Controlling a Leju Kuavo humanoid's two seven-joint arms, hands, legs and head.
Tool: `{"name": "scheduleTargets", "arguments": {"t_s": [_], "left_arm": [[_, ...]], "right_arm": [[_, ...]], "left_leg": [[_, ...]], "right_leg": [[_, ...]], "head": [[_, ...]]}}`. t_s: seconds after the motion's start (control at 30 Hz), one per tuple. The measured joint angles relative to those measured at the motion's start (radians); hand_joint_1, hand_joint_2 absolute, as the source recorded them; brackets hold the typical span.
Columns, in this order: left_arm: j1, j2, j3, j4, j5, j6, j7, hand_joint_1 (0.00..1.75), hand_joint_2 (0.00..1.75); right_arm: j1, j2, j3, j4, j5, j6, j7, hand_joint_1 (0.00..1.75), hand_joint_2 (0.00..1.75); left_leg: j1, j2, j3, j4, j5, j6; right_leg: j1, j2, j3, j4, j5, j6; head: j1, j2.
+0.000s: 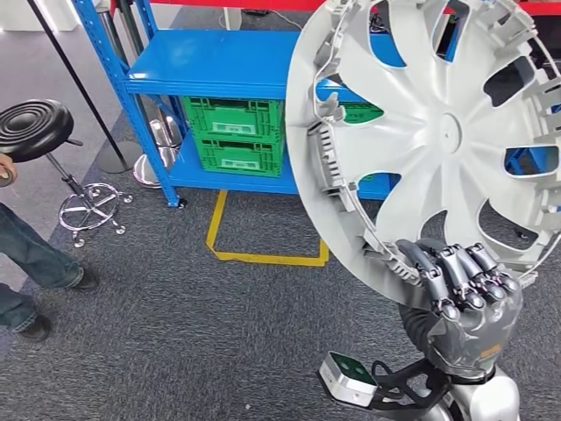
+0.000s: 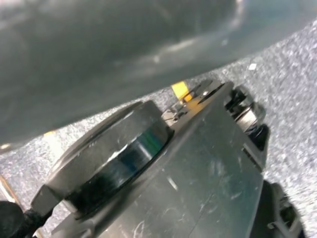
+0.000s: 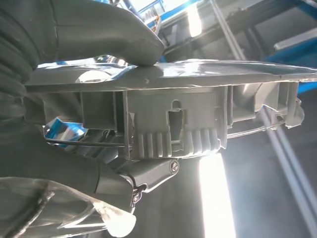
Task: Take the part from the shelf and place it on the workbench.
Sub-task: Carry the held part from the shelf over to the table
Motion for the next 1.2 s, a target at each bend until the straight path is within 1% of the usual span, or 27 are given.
{"name": "scheduleTargets", "arguments": {"t_s": [0.03,0.1,0.13,0.17,0.2,0.23,0.27,0.3,0.33,0.37,0.4,0.47,0.5,0.53,0.63,0.67,0.7,0.73,0.8,0.83,0.87,0.97,1.0,1.07,1.13,1.17,1.2], "left_arm": [[0.001,0.0,0.0,0.0,-0.001,0.0,0.0,0.0,0.0],[0.002,0.0,0.0,0.0,-0.003,0.0,0.0,0.0,0.0],[0.002,0.0,0.0,0.0,-0.003,0.0,0.0,0.0,0.0],[0.001,0.0,0.0,0.0,-0.003,0.0,0.0,0.0,0.0],[0.001,0.0,0.0,0.0,-0.003,0.0,0.0,0.0,0.0],[0.0,0.0,0.0,0.0,-0.003,0.0,0.0,0.0,0.0],[0.0,0.0,-0.001,0.0,-0.003,0.0,0.0,0.0,0.0],[-0.002,0.0,-0.001,0.0,-0.003,0.0,0.0,0.0,0.0],[-0.003,0.0,-0.001,0.0,-0.003,0.0,0.0,0.0,0.0],[-0.005,0.0,-0.001,0.0,-0.004,0.0,0.0,0.0,0.0],[-0.006,-0.001,-0.001,0.0,-0.004,-0.001,-0.001,0.0,0.0],[-0.005,-0.002,-0.001,0.0,-0.004,-0.001,-0.001,0.0,0.0],[-0.004,-0.002,-0.001,0.001,-0.004,-0.002,-0.001,0.0,0.0],[-0.004,-0.003,-0.001,0.001,-0.004,-0.002,-0.001,0.0,0.0],[-0.003,-0.006,-0.001,0.001,-0.004,-0.003,-0.001,0.0,0.0],[-0.002,-0.007,-0.002,0.001,-0.004,-0.003,-0.001,0.0,0.0],[-0.001,-0.007,-0.002,0.002,-0.004,-0.003,-0.001,0.0,0.0],[0.0,-0.007,-0.002,0.002,-0.004,-0.003,-0.001,0.0,0.0],[0.0,-0.007,-0.002,0.002,-0.004,-0.003,-0.001,0.0,0.0],[-0.001,-0.007,-0.003,0.002,-0.004,-0.003,-0.001,0.0,0.0],[-0.001,-0.007,-0.003,0.002,-0.004,-0.003,-0.001,0.0,0.0],[-0.001,-0.006,-0.004,0.002,-0.005,-0.003,0.0,0.0,0.0],[0.0,-0.005,-0.004,0.002,-0.005,-0.003,0.0,0.0,0.0],[0.0,-0.005,-0.004,0.002,-0.005,-0.003,0.0,0.0,0.0],[0.0,-0.005,-0.005,0.002,-0.006,-0.003,0.0,0.0,0.0],[0.0,-0.005,-0.005,0.002,-0.007,-0.003,0.0,0.0,0.0],[0.0,-0.005,-0.006,0.002,-0.007,-0.003,0.0,0.0,0.0]], "right_arm": [[0.0,0.0,-0.001,0.0,0.0,0.0,-0.001,1.75,1.75],[0.0,0.001,-0.003,0.0,0.0,0.0,-0.002,1.75,1.75],[0.001,0.001,-0.003,0.0,0.0,0.0,-0.002,1.75,1.75],[0.001,0.001,-0.003,0.0,0.0,0.0,-0.003,1.75,1.75],[0.001,0.001,-0.003,0.0,0.0,0.0,-0.003,1.75,1.75],[0.001,0.001,-0.003,0.0,0.0,0.0,-0.003,1.75,1.75],[0.002,0.001,-0.003,0.0,0.0,0.0,-0.003,1.75,1.75],[0.002,0.001,-0.004,-0.001,0.0,0.0,-0.003,1.75,1.75],[0.002,0.001,-0.004,-0.001,0.0,0.0,-0.003,1.75,1.75],[0.002,0.002,-0.004,-0.002,0.0,0.0,-0.004,1.75,1.75],[0.002,0.002,-0.004,-0.002,0.0,0.0,-0.004,1.75,1.75],[0.002,0.004,-0.004,-0.003,0.0,0.0,-0.006,1.75,1.75],[0.003,0.005,-0.005,-0.003,0.0,0.0,-0.006,1.75,1.75],[0.003,0.005,-0.005,-0.004,0.0,0.0,-0.007,1.75,1.75],[0.004,0.006,-0.007,-0.004,0.0,0.0,-0.008,1.75,1.75],[0.004,0.006,-0.007,-0.004,0.0,0.0,-0.008,1.75,1.75],[0.004,0.006,-0.008,-0.004,0.0,0.0,-0.008,1.75,1.75],[0.004,0.006,-0.009,-0.004,0.0,0.0,-0.008,1.75,1.75],[0.002,0.006,-0.01,-0.005,0.0,0.0,-0.008,1.75,1.75],[0.001,0.007,-0.011,-0.005,0.0,0.0,-0.008,1.75,1.75],[0.0,0.007,-0.011,-0.005,0.0,0.0,-0.009,1.75,1.75],[0.0,0.009,-0.012,-0.006,0.0,0.0,-0.011,1.75,1.75],[0.0,0.01,-0.012,-0.006,0.0,0.0,-0.011,1.75,1.75],[-0.002,0.013,-0.012,-0.006,0.0,0.0,-0.011,1.75,1.75],[-0.003,0.016,-0.014,-0.006,0.0,0.0,-0.01,1.75,1.75],[-0.003,0.016,-0.015,-0.006,0.0,0.0,-0.01,1.75,1.75],[-0.003,0.017,-0.016,-0.006,0.0,0.0,-0.01,1.75,1.75]], "left_leg": [[0.002,-0.001,-0.009,0.034,-0.045,-0.007],[0.007,-0.002,-0.029,0.152,-0.153,-0.018],[0.008,-0.002,-0.035,0.212,-0.18,-0.021],[0.01,-0.002,-0.032,0.253,-0.181,-0.023],[0.01,-0.002,-0.015,0.263,-0.161,-0.023],[0.011,-0.002,0.019,0.235,-0.131,-0.02],[0.01,-0.003,0.069,0.175,-0.107,-0.014],[0.008,-0.004,0.126,0.095,-0.105,-0.006],[0.006,-0.005,0.176,0.02,-0.114,0.001],[0.002,-0.005,0.207,-0.033,-0.127,0.008],[-0.002,-0.006,0.22,-0.063,-0.136,0.014],[-0.004,-0.004,0.209,-0.076,-0.119,0.025],[-0.002,-0.002,0.201,-0.08,-0.107,0.032],[0.0,0.0,0.19,-0.084,-0.094,0.038],[-0.001,0.003,0.152,-0.081,-0.065,0.045],[-0.002,0.004,0.139,-0.079,-0.057,0.044],[-0.002,0.004,0.129,-0.076,-0.051,0.043],[-0.001,0.004,0.119,-0.071,-0.046,0.041],[-0.002,0.004,0.103,-0.055,-0.041,0.035],[-0.004,0.003,0.095,-0.046,-0.04,0.031],[-0.005,0.003,0.089,-0.039,-0.037,0.026],[-0.004,0.002,0.076,-0.028,-0.031,0.011],[-0.004,0.001,0.07,-0.017,-0.04,0.005],[0.0,-0.001,0.04,0.058,-0.095,-0.007],[0.004,-0.002,-0.009,0.19,-0.166,-0.015],[0.005,-0.002,-0.025,0.239,-0.184,-0.016],[0.006,-0.002,-0.026,0.256,-0.184,-0.016]], "right_leg": [[-0.002,-0.002,-0.012,-0.001,0.012,-0.008],[0.0,-0.003,-0.038,0.002,0.038,-0.016],[0.001,-0.003,-0.052,0.004,0.051,-0.016],[0.001,-0.003,-0.069,0.008,0.064,-0.015],[0.002,-0.003,-0.089,0.012,0.076,-0.014],[0.003,-0.003,-0.108,0.017,0.087,-0.012],[0.003,-0.003,-0.124,0.021,0.097,-0.01],[0.005,-0.002,-0.135,0.025,0.105,-0.007],[0.005,-0.003,-0.143,0.026,0.113,-0.002],[0.005,-0.003,-0.147,0.026,0.121,0.004],[0.003,-0.005,-0.149,0.024,0.129,0.011],[-0.001,-0.005,-0.156,0.02,0.142,0.025],[-0.002,-0.003,-0.166,0.031,0.13,0.029],[-0.003,-0.001,-0.182,0.063,0.101,0.033],[-0.004,0.003,-0.24,0.249,-0.024,0.04],[-0.004,0.003,-0.241,0.287,-0.043,0.042],[-0.004,0.003,-0.223,0.286,-0.043,0.043],[-0.005,0.003,-0.183,0.242,-0.026,0.044],[-0.005,0.002,-0.079,0.094,0.009,0.043],[-0.004,0.003,-0.043,0.038,0.018,0.039],[-0.003,0.004,-0.028,0.011,0.019,0.035],[-0.002,0.004,-0.037,0.012,0.027,0.017],[-0.003,0.002,-0.039,0.012,0.031,0.01],[-0.007,0.0,-0.045,0.009,0.04,-0.002],[-0.006,-0.001,-0.055,0.01,0.046,-0.007],[-0.005,-0.001,-0.06,0.012,0.049,-0.007],[-0.005,-0.001,-0.064,0.013,0.051,-0.007]], "head": [[-0.002,0.0],[-0.004,0.0],[-0.005,0.0],[-0.005,0.0],[-0.005,0.0],[-0.005,0.0],[-0.005,0.0],[-0.004,0.0],[-0.004,0.0],[-0.004,0.0],[-0.004,0.0],[-0.005,0.0],[-0.004,0.0],[-0.002,0.0],[0.001,0.0],[0.001,0.0],[0.001,0.0],[0.001,0.0],[0.002,0.0],[0.001,0.0],[0.001,0.0],[0.0,0.0],[0.0,0.0],[-0.004,0.0],[-0.007,0.0],[-0.007,0.0],[-0.007,0.0]]}}
